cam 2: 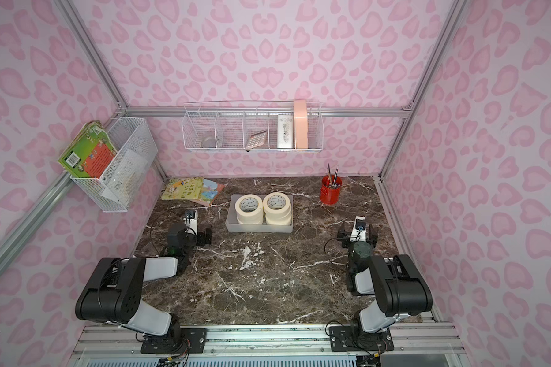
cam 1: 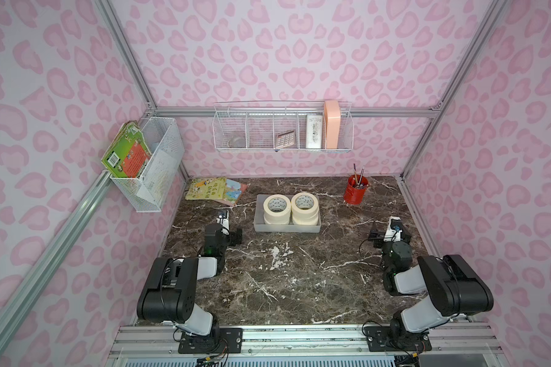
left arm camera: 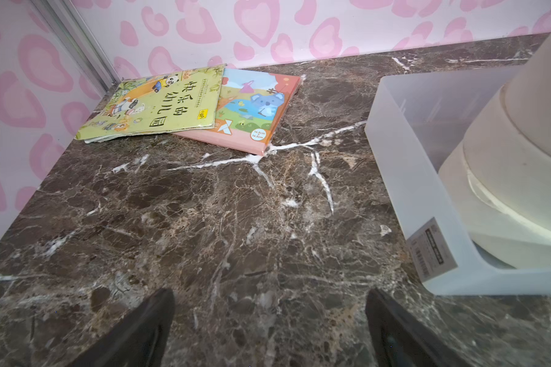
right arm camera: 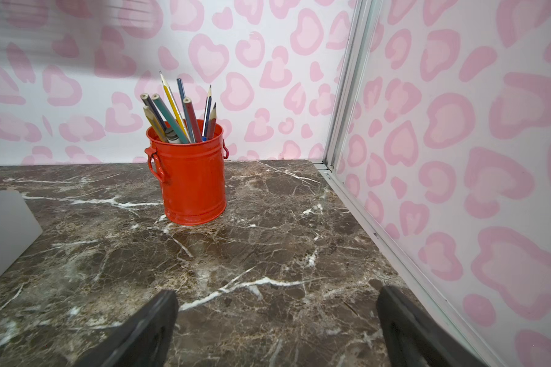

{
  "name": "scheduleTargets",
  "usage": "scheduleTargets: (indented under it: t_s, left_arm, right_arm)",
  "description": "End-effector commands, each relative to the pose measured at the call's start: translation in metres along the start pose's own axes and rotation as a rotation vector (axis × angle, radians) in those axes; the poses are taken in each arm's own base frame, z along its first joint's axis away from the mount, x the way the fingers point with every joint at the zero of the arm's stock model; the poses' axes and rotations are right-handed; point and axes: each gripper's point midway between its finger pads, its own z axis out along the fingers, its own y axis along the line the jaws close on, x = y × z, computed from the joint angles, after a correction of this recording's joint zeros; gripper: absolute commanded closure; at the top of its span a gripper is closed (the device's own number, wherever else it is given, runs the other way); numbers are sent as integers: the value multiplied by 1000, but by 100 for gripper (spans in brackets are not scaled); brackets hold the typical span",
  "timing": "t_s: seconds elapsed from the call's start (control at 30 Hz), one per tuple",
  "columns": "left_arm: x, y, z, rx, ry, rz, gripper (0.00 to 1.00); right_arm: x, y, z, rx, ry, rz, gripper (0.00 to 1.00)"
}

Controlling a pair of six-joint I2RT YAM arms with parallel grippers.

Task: Take out the art tape in the storage box
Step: Pick up the art tape from the storage box.

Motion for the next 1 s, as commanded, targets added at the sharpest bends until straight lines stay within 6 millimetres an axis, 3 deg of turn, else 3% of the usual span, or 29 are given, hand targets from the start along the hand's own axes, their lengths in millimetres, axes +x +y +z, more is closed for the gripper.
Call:
scheduleTargets:
  t_s: [0.0,0.97]
  left_arm:
    - [-3,-1,0,9,-8,-7,2]
    - [-3,-1,0,9,-8,-7,2]
  right_arm:
    - [-7,-1,0,7,-27,-1,0]
    - [-7,0,-2,3,-32,-4,0]
